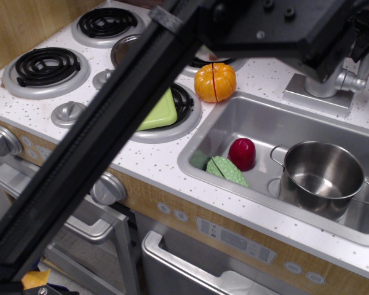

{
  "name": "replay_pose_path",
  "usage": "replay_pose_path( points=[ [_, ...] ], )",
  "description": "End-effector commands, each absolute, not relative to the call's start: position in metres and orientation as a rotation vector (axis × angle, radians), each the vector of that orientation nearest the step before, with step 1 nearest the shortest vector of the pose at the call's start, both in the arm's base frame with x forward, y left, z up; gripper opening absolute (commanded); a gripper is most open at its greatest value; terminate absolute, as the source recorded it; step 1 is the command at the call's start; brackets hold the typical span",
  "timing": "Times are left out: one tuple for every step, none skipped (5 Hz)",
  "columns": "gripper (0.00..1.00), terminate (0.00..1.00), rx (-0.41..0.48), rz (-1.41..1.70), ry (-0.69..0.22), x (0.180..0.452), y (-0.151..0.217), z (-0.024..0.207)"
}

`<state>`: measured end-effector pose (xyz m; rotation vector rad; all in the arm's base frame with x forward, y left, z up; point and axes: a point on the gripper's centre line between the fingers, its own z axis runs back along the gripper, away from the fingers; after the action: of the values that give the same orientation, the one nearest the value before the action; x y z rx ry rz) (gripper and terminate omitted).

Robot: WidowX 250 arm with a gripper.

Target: Turn lever vertical to front

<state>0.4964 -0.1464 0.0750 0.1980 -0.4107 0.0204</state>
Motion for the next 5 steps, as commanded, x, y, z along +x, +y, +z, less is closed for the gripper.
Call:
replay_pose_path(
  points=[
    [0.0, 0.0, 0.151, 0.098, -0.458, 0.473, -0.146, 0.108],
    [0.0, 0.0, 0.133, 0.108, -0.455, 0.469, -0.143, 0.099],
    [0.0, 0.0, 0.102, 0.117, -0.432, 0.469, -0.141, 0.086],
    [0.0, 0.0, 0.084, 0.128, -0.411, 0.467, -0.142, 0.072],
    [1.0, 0.0, 0.076, 0.122, -0.408, 0.467, -0.14, 0.064]
  ],
)
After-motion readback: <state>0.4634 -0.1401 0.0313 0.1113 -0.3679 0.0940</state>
